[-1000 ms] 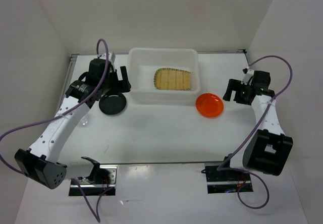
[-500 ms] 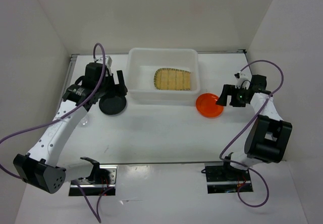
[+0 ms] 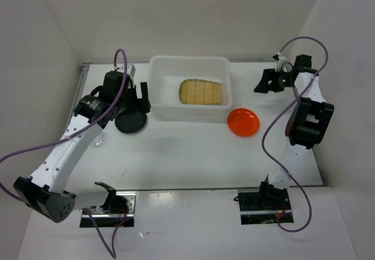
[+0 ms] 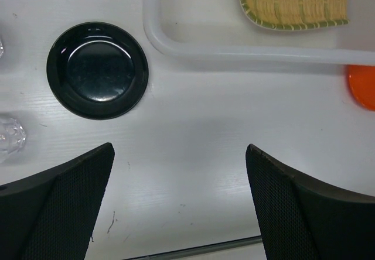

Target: Place the mixed dishes into the plastic bin

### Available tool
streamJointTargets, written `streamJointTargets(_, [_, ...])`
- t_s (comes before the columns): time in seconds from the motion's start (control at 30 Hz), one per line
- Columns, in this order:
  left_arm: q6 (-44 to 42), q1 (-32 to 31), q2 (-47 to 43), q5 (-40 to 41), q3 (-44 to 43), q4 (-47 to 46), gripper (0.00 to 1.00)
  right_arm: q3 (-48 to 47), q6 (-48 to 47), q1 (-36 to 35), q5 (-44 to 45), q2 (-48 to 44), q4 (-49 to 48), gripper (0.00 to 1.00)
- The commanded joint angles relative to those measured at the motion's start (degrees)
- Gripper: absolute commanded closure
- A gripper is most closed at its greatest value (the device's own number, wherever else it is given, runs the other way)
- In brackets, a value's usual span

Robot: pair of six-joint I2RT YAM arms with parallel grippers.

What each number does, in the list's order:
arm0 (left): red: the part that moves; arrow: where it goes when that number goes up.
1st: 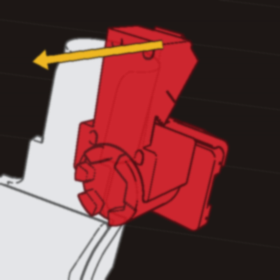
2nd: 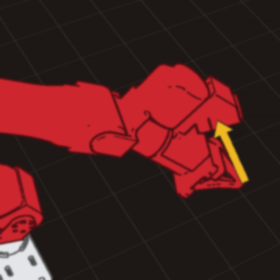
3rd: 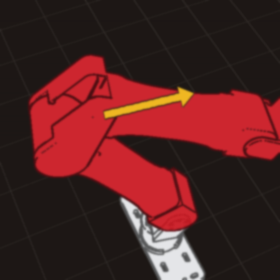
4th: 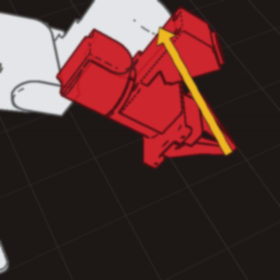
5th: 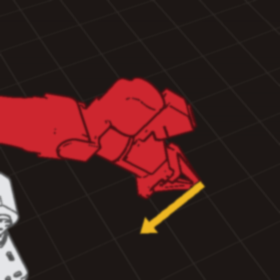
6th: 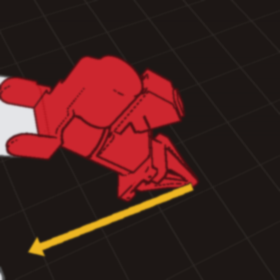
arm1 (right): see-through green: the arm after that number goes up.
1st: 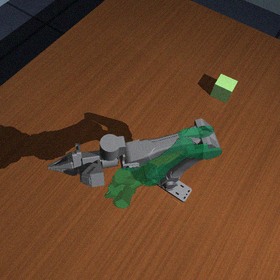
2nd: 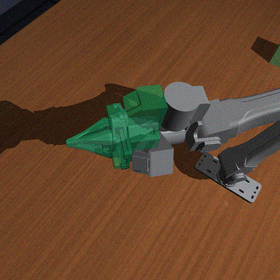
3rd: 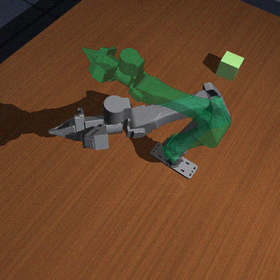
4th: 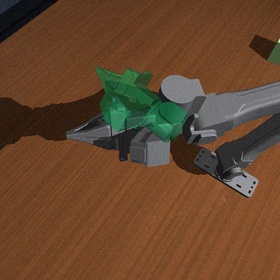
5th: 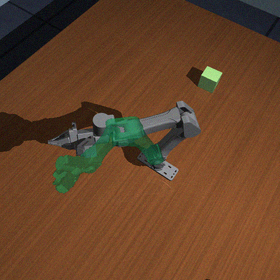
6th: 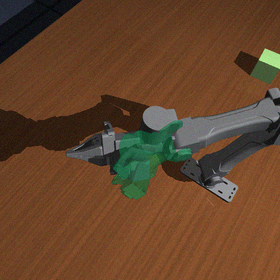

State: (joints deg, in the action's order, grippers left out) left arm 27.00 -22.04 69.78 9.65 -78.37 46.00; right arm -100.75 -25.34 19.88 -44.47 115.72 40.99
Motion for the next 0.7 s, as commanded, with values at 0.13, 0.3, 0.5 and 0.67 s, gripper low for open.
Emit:
streamJointTargets(0.13, [-1.3, -1.9, -1.5, 5.2, -0.9, 3.5, 0.01, 24.8, 4.2, -1.8, -8.8, -10.7, -2.3, 0.12])
streamJointTargets(0.3, [-3.1, -2.6, -1.5, 6.3, -0.4, 2.4, 0.01, 31.0, 2.8, -0.9, -5.5, -10.7, -5.0, 0.11])
streamJointTargets(0.5, [-3.1, -3.7, -1.0, 5.8, 1.3, 0.5, 0.01, 30.4, 0.4, 2.4, -1.8, -10.2, -3.1, 0.11])
streamJointTargets(0.67, [-3.1, -3.7, -1.0, 6.4, 2.4, 0.5, 0.01, 32.8, -2.0, 4.5, 0.1, -10.2, -2.5, 0.11])
